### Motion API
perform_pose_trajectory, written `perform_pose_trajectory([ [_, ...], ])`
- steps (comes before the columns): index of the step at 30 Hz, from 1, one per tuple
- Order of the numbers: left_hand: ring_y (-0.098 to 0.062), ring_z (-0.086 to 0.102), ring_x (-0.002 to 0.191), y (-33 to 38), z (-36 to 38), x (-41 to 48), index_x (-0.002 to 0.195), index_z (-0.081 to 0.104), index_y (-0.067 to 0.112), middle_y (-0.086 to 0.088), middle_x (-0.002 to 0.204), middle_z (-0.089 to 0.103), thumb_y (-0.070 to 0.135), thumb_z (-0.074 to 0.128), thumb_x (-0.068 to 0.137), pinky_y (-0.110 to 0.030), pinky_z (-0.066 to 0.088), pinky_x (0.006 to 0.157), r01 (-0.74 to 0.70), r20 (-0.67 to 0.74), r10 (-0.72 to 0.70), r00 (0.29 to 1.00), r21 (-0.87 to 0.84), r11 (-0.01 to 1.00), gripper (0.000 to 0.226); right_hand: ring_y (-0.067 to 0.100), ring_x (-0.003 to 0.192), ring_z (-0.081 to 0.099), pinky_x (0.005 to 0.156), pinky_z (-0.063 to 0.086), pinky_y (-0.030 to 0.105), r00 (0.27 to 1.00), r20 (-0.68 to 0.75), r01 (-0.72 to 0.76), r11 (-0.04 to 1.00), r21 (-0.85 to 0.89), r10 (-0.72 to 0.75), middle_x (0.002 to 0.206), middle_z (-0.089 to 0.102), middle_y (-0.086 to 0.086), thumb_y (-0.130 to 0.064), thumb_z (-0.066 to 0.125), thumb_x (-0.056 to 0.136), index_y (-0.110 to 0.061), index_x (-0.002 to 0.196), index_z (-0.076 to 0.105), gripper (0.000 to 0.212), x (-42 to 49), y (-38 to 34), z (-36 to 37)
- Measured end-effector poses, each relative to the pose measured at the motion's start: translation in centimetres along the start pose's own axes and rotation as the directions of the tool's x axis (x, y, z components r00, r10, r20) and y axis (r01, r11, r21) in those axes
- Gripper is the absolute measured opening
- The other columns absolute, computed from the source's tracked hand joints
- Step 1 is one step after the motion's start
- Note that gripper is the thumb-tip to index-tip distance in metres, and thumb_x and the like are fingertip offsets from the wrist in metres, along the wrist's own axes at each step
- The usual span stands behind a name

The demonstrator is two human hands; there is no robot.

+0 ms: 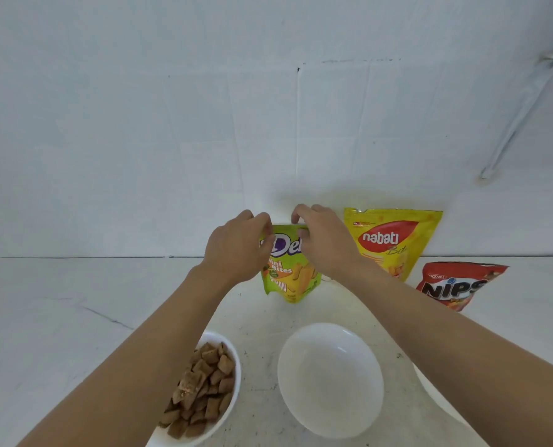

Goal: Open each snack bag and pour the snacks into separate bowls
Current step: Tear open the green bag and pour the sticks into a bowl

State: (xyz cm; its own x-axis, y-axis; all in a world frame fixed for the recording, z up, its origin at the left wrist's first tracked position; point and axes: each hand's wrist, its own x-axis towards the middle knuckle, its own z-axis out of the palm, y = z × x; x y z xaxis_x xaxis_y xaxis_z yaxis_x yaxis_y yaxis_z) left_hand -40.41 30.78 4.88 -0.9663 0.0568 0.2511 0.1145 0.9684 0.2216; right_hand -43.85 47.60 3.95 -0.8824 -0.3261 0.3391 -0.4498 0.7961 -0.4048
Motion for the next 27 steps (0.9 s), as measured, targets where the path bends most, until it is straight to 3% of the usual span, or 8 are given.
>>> perform_pose_trajectory([
  [5, -0.026, 0.062, 0.083, -1.5, -4.5, -2.4, 0.108, 0.06, 0.023, -0.001, 0.098, 0.056, 0.044, 0.05, 0.101, -0.036, 0.05, 0.071, 0.021, -0.136, -0.02, 0.99, 0.004, 1.0, 0.024, 0.023, 0.096, 0.051, 0.071, 0.043, 0.036, 0.997, -0.054, 0.056, 0.997, 0.051, -0.053, 0.098, 0.057, 0.003, -0.01, 0.055, 0.093, -0.019, 0.107, 0.057, 0.017, 0.2, -4.7, -2.1],
  [14, -0.022, 0.059, 0.085, -8.8, -13.1, -10.7, 0.109, 0.061, 0.025, 0.0, 0.098, 0.059, 0.047, 0.048, 0.101, -0.031, 0.041, 0.067, 0.178, -0.217, -0.158, 0.963, 0.073, 0.981, 0.026, 0.023, 0.095, 0.055, 0.069, 0.049, 0.034, 0.978, -0.042, 0.209, 0.969, 0.133, -0.206, 0.099, 0.058, 0.002, -0.008, 0.055, 0.091, -0.022, 0.105, 0.059, 0.02, -0.3, -17.5, -1.6],
  [20, -0.024, 0.062, 0.082, -15.4, -16.6, -18.7, 0.106, 0.062, 0.023, 0.0, 0.097, 0.061, 0.049, 0.048, 0.101, -0.035, 0.048, 0.072, 0.331, -0.317, -0.284, 0.905, 0.102, 0.938, 0.03, 0.023, 0.094, 0.057, 0.072, 0.055, 0.039, 0.945, 0.04, 0.309, 0.929, 0.204, -0.324, 0.101, 0.06, 0.003, -0.006, 0.055, 0.087, -0.021, 0.107, 0.059, 0.025, -2.3, -27.3, 2.4],
  [27, -0.023, 0.062, 0.08, -21.9, -17.1, -26.3, 0.098, 0.063, 0.022, 0.001, 0.094, 0.064, 0.051, 0.046, 0.102, -0.034, 0.042, 0.073, 0.454, -0.341, -0.383, 0.859, 0.16, 0.876, 0.034, 0.024, 0.094, 0.057, 0.069, 0.052, 0.035, 0.902, 0.155, 0.359, 0.901, 0.245, -0.402, 0.102, 0.06, 0.004, -0.003, 0.055, 0.084, -0.02, 0.106, 0.059, 0.029, -5.7, -35.1, 7.7],
])
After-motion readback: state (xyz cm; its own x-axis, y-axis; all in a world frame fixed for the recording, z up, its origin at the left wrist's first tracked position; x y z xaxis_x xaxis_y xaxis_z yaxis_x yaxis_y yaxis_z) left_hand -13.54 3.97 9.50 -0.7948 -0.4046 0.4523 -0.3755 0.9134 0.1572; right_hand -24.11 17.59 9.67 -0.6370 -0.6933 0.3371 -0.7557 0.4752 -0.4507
